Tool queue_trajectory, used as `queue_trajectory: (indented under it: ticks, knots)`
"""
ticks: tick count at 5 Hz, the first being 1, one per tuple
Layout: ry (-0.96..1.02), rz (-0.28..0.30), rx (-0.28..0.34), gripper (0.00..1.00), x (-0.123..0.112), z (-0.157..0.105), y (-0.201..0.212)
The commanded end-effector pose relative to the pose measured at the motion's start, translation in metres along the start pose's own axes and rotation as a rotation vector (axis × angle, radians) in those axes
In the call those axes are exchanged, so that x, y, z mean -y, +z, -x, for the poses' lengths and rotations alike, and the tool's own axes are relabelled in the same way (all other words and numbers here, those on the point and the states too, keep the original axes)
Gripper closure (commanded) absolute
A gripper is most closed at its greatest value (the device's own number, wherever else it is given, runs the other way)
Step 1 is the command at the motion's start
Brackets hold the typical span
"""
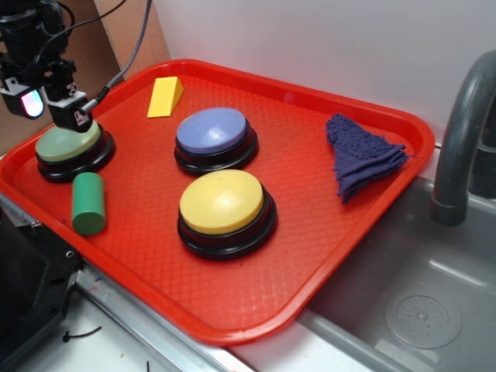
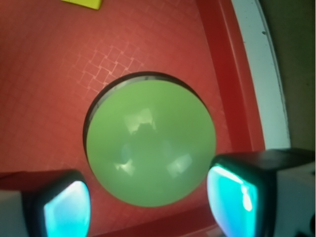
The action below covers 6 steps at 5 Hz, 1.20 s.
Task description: Push the green button.
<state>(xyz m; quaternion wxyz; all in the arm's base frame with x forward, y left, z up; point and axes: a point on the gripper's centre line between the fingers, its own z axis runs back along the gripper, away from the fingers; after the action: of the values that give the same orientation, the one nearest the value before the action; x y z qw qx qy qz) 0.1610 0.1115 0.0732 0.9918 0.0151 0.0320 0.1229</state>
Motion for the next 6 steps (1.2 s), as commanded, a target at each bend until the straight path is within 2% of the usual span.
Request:
queue_trajectory:
  ticks: [1, 6]
  knots:
    - [-0.015, -0.033, 0.078, 0.0, -0.006, -0.009, 0.031]
    - [-0.012, -0.043, 0.106, 0.0, -0.011, -0.012, 0.054]
